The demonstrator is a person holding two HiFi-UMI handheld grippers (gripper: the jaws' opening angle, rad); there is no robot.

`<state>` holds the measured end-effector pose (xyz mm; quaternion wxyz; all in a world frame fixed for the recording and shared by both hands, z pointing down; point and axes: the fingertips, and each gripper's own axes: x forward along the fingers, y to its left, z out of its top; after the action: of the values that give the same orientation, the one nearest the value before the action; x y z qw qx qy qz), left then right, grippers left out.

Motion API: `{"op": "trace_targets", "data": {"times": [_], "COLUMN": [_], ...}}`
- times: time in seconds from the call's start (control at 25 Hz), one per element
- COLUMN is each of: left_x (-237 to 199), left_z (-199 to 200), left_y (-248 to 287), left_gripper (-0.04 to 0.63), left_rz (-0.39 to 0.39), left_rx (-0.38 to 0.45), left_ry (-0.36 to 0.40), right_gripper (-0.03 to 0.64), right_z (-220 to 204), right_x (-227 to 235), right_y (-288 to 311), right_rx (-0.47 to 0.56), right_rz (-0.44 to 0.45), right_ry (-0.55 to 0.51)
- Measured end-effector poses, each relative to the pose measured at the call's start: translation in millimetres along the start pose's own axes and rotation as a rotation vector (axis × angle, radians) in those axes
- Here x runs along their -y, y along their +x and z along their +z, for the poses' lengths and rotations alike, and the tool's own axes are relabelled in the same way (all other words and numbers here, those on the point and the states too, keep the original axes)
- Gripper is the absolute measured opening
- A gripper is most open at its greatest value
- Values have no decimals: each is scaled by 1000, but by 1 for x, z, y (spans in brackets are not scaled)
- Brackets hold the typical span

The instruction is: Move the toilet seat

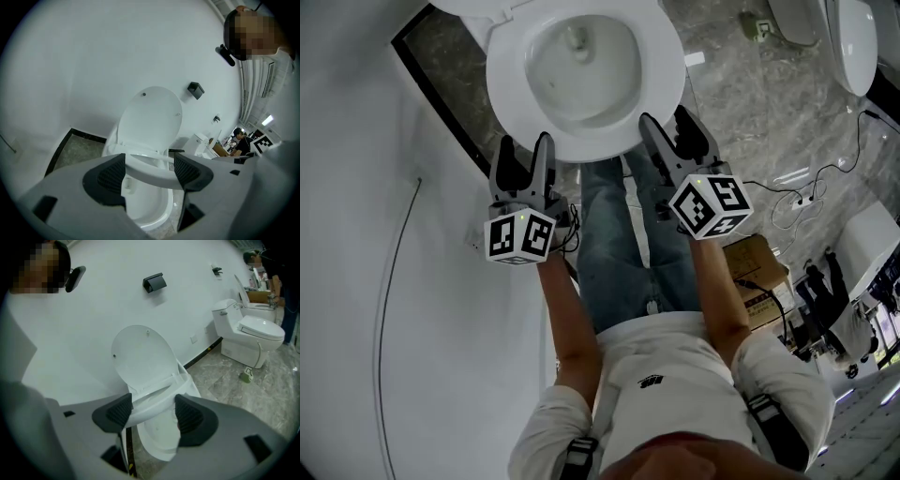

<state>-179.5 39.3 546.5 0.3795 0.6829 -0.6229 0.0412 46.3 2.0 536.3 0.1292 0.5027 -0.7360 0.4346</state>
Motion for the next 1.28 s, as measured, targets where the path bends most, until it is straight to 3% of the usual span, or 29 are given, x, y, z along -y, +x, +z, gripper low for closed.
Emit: {"op": "trace_targets", "data": {"times": [0.52, 0.76, 0.96, 1.28], "left_x": [50, 54, 61, 63], "left_z": [30, 28, 36, 51], "left_y": [-26, -22, -11, -2], "left_gripper": [319, 319, 318, 302], "left_rz": [-83, -26, -37, -62], "left_rx": [-30, -58, -51, -60], "left_ry": [292, 486, 528, 519], "right_gripper": [301, 301, 301, 301], "right_z": [33, 52, 60, 71], "right_x": [-12, -20, -23, -25], "right_y": [2, 9, 10, 12], "right_rx": [38, 58, 61, 39], "right_rz": [-14, -20, -28, -19], "right_ry": [53, 81, 99, 159]}}
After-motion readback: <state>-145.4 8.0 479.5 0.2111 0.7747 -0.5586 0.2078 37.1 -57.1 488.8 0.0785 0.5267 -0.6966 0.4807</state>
